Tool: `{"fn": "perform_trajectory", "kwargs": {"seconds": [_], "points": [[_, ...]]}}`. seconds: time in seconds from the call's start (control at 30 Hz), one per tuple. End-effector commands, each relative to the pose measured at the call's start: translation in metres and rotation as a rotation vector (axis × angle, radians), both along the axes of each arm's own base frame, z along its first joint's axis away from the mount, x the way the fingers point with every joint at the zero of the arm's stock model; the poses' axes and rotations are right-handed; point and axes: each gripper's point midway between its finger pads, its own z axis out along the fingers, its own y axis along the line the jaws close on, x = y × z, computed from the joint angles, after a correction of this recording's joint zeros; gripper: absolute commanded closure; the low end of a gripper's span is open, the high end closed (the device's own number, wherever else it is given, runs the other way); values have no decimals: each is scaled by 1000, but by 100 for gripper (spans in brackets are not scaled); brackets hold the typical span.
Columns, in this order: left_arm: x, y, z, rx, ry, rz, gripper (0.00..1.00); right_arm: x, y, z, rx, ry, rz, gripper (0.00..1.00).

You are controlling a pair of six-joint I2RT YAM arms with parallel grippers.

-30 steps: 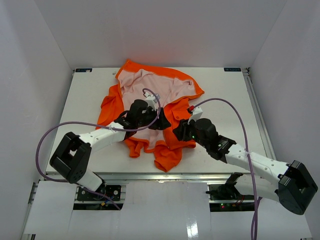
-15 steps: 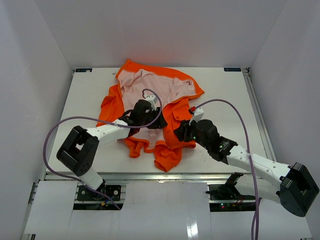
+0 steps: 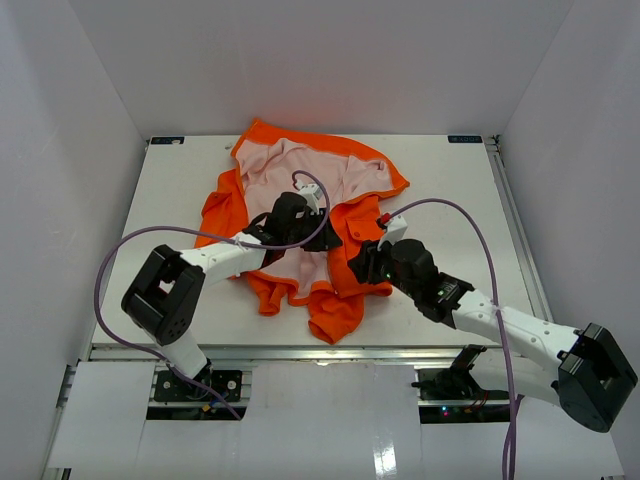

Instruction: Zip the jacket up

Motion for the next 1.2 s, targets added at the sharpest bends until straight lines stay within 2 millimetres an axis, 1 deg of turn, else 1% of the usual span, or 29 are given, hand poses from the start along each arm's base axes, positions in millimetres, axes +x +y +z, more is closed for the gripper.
{"fn": "perform_trajectory", "kwargs": {"seconds": [0.0,0.1,0.2,0.23,0.3,0.33,0.4,0.53,0.67,0.7,0.77,0.83,0.9,1.0,1.07,1.17], "points": [[6,-3,41,-48,-73,-6,64,5,5,9,24,-43,-4,49],[5,-4,45,-55,-76,-14,77,6,5,9,24,-43,-3,49],[3,-7,54,-81,-78,-32,89,4,10,7,21,-41,28,49],[3,-9,59,-92,-78,-34,93,1,15,9,31,-46,63,48],[-1,-12,70,-130,-79,-56,100,-5,23,13,31,-79,145,42],[-1,-13,76,-146,-83,-56,100,-7,25,13,32,-81,162,39],[-2,-16,85,-170,-90,-74,100,-8,28,13,20,-91,193,36],[-10,-20,102,-212,-101,-119,100,-7,30,8,-18,-108,222,36],[-18,-19,112,-242,-118,-139,100,-6,30,0,-38,-103,225,36],[-19,-18,113,-245,-116,-141,100,-6,30,-2,-41,-97,228,36],[-22,-18,117,-256,-119,-150,100,-7,32,0,-13,-112,228,37],[-23,-18,119,-258,-115,-149,100,-10,29,-4,-3,-121,227,38],[-23,-16,121,-257,-111,-141,100,-16,31,-2,20,-124,260,40],[-22,-14,120,-245,-94,-115,100,-21,31,8,42,-157,253,41],[-22,-13,120,-244,-86,-111,100,-20,28,14,47,-174,212,41],[-25,-12,123,-252,-86,-115,100,-11,23,13,35,-175,146,40]]}}
